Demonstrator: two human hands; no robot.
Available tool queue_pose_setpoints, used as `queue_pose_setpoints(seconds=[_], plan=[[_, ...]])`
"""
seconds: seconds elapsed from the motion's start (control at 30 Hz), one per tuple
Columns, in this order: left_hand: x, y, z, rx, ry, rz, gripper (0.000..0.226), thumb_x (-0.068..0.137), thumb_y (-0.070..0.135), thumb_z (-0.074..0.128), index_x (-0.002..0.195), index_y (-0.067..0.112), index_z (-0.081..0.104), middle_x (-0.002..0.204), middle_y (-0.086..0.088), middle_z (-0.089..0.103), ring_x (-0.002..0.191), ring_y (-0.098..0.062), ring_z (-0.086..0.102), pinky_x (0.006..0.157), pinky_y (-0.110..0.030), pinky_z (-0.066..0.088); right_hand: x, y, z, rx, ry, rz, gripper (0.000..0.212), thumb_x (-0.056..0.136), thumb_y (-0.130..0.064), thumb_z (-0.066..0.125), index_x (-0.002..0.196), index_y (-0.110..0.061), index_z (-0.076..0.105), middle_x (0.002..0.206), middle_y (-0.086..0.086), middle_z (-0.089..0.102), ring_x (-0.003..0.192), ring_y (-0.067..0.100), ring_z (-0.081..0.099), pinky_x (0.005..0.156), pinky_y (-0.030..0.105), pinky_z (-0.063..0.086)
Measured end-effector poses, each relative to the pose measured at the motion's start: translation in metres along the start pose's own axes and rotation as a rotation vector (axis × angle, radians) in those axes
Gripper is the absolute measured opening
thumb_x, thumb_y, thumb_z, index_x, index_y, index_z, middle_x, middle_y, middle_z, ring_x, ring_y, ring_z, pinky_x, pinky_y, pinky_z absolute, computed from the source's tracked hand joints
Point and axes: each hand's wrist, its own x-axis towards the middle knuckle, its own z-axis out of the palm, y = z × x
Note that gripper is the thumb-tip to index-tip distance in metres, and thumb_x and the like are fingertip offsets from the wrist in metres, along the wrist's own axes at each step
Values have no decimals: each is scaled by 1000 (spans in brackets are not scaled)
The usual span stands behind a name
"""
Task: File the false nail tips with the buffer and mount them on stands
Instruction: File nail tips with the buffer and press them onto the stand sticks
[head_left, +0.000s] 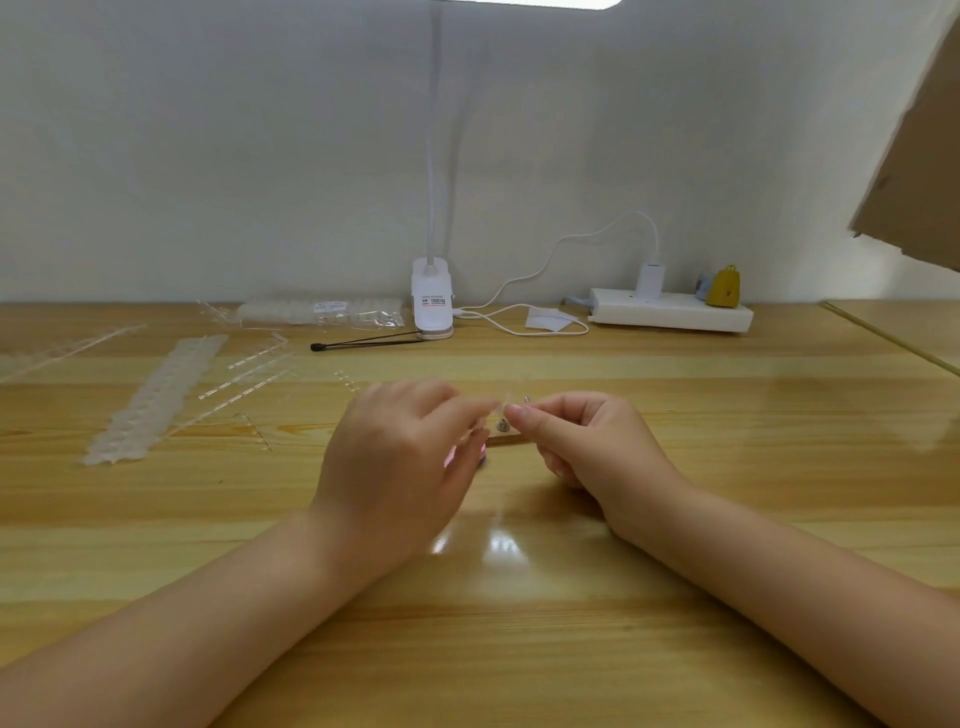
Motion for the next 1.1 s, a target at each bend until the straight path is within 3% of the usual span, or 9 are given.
queue_pose_setpoints(seconds=[0.1,0.23,0.33,0.43,0.5,0.6,0.8,1.0,1.1], plan=[[2,-4,-4,217,77,176,17,78,12,68,92,17,77,76,2,69,69,-27,62,65,-36,44,-1,-1,1,4,-15,-5,18,82,-24,74,81,-6,71,48,-1,47,41,6,37,40,14,31],[6,-14,-7,282,48,95,18,72,2,71,84,14,76,72,-2,66,65,-29,59,63,-36,41,-1,0,1,-126,37,-74,18,83,-27,74,81,-9,71,47,-5,51,41,1,43,44,11,35],[9,-24,-8,248,-44,-144,13,79,6,63,86,13,72,75,-4,66,68,-32,57,65,-38,42,1,1,-2,-178,89,-113,14,84,-24,73,80,-10,71,48,-4,53,41,-1,47,46,9,37],[9,-35,-1,160,-210,-526,21,88,19,57,107,20,67,90,5,68,93,-28,56,81,-37,41,1,2,-4,-185,83,-112,14,85,-24,72,83,-11,72,50,-5,55,44,-1,49,48,10,39],[6,-42,2,209,-305,-641,35,89,31,57,123,23,58,110,6,64,111,-25,49,93,-36,37,0,2,-3,-204,57,-122,11,85,-24,72,85,-13,72,53,-3,56,46,-1,50,50,10,41],[6,-42,3,250,-274,-577,46,87,38,61,129,22,54,126,-1,54,121,-27,40,100,-38,30,0,3,-1,-234,21,-135,6,86,-22,71,87,-16,72,59,3,58,48,-1,51,52,11,43],[4,-5,1,-121,-182,-211,31,83,42,62,102,21,73,101,4,67,99,-23,57,85,-43,43,0,5,2,-137,-42,-156,10,83,-28,73,79,-18,74,58,2,58,46,2,45,48,13,36],[1,3,1,-123,-103,-159,36,86,46,49,90,23,76,90,7,69,88,-21,61,76,-38,42,1,5,1,-59,-103,-105,19,88,-31,66,80,-16,72,48,-4,41,45,8,34,45,18,29],[3,1,2,-19,-188,-170,47,87,57,38,95,29,76,93,10,69,91,-20,59,79,-37,40,2,4,1,0,-116,-44,21,88,-33,65,79,-14,70,48,-3,39,42,9,30,40,19,28]])
